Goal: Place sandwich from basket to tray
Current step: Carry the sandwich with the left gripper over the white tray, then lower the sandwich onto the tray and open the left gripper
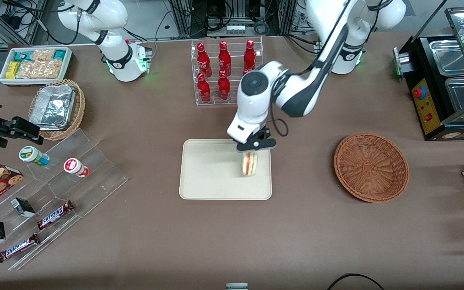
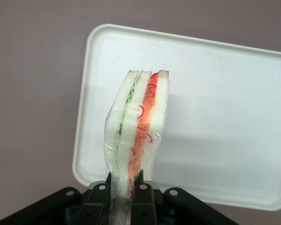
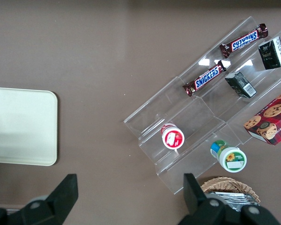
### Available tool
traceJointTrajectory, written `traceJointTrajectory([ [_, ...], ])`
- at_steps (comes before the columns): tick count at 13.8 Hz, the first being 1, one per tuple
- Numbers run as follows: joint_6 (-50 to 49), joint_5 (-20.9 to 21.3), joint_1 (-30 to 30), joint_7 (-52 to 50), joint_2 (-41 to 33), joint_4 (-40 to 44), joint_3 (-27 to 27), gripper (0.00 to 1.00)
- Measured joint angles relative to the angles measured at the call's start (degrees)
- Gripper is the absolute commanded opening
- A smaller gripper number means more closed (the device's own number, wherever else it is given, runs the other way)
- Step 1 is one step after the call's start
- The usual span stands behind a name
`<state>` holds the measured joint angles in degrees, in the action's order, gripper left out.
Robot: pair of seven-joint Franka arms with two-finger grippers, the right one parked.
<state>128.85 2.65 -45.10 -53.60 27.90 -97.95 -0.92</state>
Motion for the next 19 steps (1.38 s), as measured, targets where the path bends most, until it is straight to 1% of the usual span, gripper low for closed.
traceJointTrajectory([
  [3,1.74,3.54,-0.30,-3.28,5.44,2.99,-0.01,0.09],
  [6,3.15,4.19,-0.30,-3.65,7.50,3.77,-0.20,0.10],
  [7,3.39,4.37,-0.30,-3.65,7.87,3.78,-0.24,0.14],
  [8,3.67,4.46,-0.30,-3.66,8.20,3.79,-0.25,0.40],
  [9,3.84,4.51,-0.30,-3.66,8.48,3.79,-0.25,0.82],
  [10,3.89,4.59,-0.30,-3.66,8.74,3.80,-0.26,0.99],
  [15,3.21,5.14,-0.30,-3.66,8.88,4.32,-0.71,1.00],
  [17,-2.09,5.15,-0.30,-3.72,6.75,5.91,-0.74,1.00],
  [19,-8.41,5.15,-0.28,-3.93,1.86,7.04,-0.95,1.00],
])
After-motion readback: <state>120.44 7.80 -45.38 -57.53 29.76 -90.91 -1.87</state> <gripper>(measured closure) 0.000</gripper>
